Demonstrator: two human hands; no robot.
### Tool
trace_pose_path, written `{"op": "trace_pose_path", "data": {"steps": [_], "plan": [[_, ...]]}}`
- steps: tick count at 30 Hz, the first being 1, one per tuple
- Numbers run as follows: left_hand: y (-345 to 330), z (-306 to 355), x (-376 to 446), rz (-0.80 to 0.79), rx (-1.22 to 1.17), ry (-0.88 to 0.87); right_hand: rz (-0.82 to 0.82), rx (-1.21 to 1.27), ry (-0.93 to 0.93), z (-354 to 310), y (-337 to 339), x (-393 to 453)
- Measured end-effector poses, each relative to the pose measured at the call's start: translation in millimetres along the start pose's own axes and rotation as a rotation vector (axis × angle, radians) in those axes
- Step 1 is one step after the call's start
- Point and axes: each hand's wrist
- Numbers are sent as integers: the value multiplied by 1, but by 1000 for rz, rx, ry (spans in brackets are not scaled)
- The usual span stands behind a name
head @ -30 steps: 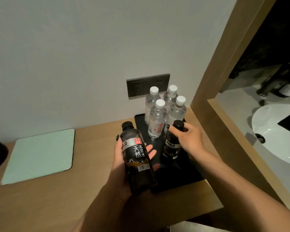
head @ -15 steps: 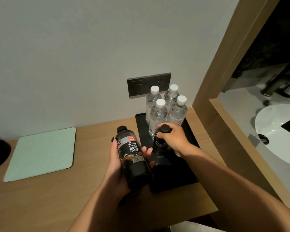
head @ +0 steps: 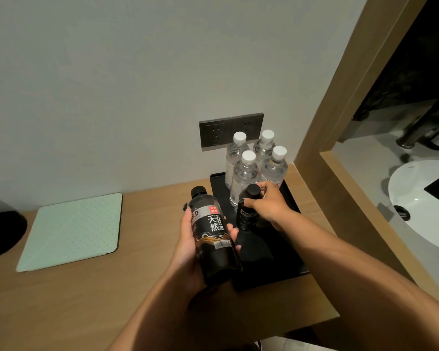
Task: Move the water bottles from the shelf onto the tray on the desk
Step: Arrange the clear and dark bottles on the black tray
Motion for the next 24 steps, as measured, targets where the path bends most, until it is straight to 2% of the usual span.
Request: {"op": "trace_pose_path", "data": {"steps": [6, 10, 16, 20, 24], "plan": [[-11, 1, -5, 0, 259, -79, 16, -66, -86, -9, 12, -12], [-19, 4, -4, -51, 566, -130, 97, -29, 28, -28, 41, -45], [-46, -9, 4, -83, 1152, -327, -200, 8, 171, -68, 71, -98], [-57, -20, 16, -127, 1340, -353, -119, -132, 231, -63, 82, -106], [-63, -26, 22, -178, 1416, -336, -144, -103, 200, -54, 98, -109]]}}
Point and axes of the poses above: each hand's wrist, its own x-axis towards the middle knuckle, its own y-axis out of the back of the hand, z = x × y
